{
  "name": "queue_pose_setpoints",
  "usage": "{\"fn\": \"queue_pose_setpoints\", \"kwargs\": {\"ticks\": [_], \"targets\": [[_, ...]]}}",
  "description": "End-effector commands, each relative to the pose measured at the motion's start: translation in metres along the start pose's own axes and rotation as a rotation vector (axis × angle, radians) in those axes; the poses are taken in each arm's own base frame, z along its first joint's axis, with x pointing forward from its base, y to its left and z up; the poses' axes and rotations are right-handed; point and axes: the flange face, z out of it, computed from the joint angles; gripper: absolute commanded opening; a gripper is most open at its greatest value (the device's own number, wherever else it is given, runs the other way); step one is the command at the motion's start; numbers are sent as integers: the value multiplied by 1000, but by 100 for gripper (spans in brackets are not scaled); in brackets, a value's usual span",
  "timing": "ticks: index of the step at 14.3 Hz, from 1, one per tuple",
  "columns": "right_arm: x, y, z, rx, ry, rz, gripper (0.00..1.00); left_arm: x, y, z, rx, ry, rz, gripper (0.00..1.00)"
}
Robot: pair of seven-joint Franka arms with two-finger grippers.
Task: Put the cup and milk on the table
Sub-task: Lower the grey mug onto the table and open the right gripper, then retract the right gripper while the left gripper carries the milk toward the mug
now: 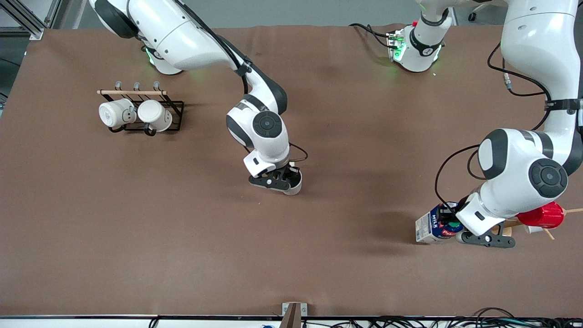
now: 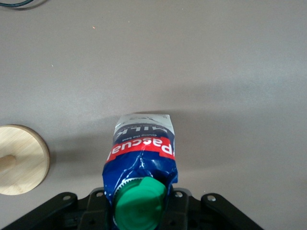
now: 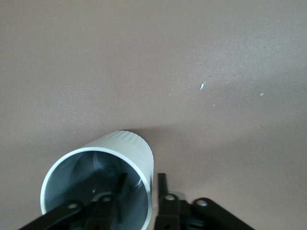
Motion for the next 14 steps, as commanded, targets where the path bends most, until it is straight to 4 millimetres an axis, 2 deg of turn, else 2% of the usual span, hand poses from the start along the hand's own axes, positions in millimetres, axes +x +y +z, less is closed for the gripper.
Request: {"fn": "queue_pose_setpoints", "kwargs": {"ticks": [1, 3, 5, 7, 8, 9, 10, 13, 14], "targets": [[3, -2, -21, -3, 20, 23, 100, 8, 3, -4, 14, 3, 6, 20], [18, 15, -52, -48, 11, 64, 100, 8, 23, -3, 11, 3, 3, 19], [32, 40, -109, -99, 21, 107, 100, 7, 50, -3, 8, 3, -19, 19], [55, 88, -175, -173, 23, 172, 100, 5, 71, -5, 2, 2, -36, 19], [68, 118, -213, -192, 35, 206, 100, 1, 91, -5, 1, -16, -43, 19], [80, 147, -241, -206, 35, 203, 100, -3, 113, -6, 4, -29, -58, 19], [91, 176, -265, -221, 29, 187, 100, -8, 140, -8, 5, -38, -74, 19], [118, 270, -330, -254, 16, 140, 100, -24, 194, -11, 1, -70, -134, 19], [122, 294, -347, -243, 7, 121, 100, -33, 224, -17, -2, -65, -143, 19]]}}
